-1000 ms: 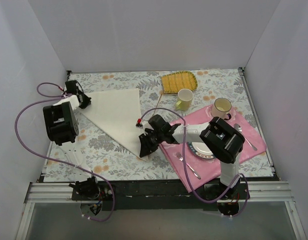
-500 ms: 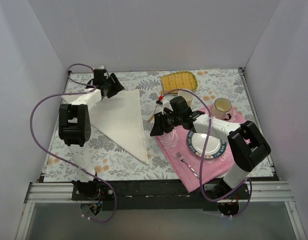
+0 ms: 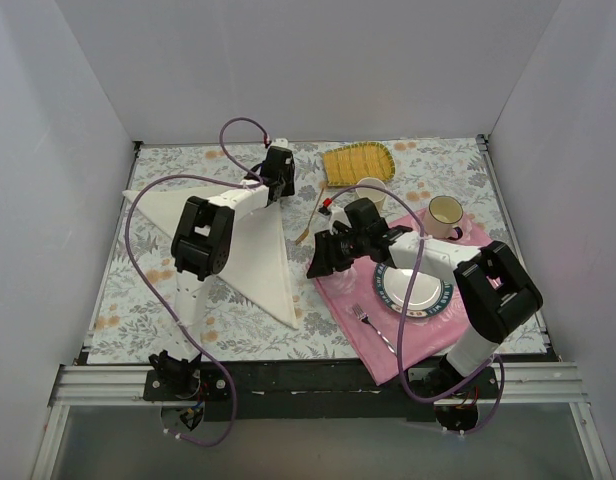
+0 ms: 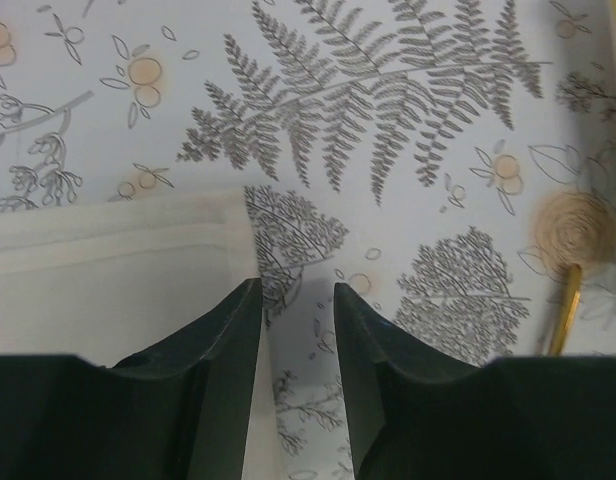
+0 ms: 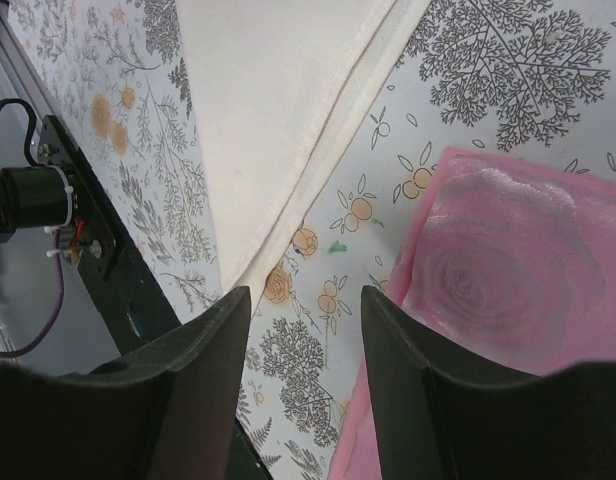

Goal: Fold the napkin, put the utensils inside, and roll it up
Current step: Fold the napkin

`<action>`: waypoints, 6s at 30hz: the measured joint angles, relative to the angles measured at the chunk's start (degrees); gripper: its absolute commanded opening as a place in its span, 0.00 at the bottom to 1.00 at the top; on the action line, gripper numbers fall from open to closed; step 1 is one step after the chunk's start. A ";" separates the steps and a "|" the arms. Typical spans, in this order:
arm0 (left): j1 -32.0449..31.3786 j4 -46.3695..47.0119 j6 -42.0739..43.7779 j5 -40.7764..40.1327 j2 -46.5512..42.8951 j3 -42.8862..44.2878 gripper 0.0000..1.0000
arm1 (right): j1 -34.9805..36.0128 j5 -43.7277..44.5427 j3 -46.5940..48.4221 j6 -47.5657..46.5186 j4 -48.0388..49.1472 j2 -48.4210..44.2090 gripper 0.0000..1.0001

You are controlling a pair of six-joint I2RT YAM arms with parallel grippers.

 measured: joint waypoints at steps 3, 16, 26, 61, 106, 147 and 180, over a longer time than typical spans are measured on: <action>0.70 -0.04 1.11 -2.05 2.23 2.43 0.26 | -0.20 -0.35 0.00 -0.02 0.26 0.07 0.56; 0.79 0.09 4.20 -6.78 4.22 7.89 0.25 | -0.31 -1.77 0.00 0.09 2.19 2.14 0.56; 0.52 -0.72 3.80 -7.91 6.60 7.89 0.21 | -0.50 -2.34 -0.02 0.09 3.10 2.27 0.55; 0.46 0.09 5.68 -11.72 5.33 5.70 0.13 | -0.76 -2.80 -0.79 0.31 3.48 2.36 0.55; 1.33 1.88 4.61 -6.60 0.22 4.42 0.02 | -0.76 -3.65 -1.09 1.33 4.87 3.37 0.55; 2.78 -3.85 3.58 -1.07 7.06 11.30 0.22 | -0.76 -3.67 -1.81 1.33 5.22 3.45 0.55; 2.78 -3.98 4.11 -1.16 7.06 11.19 0.00 | -0.76 -3.87 -1.81 1.33 5.25 4.61 0.55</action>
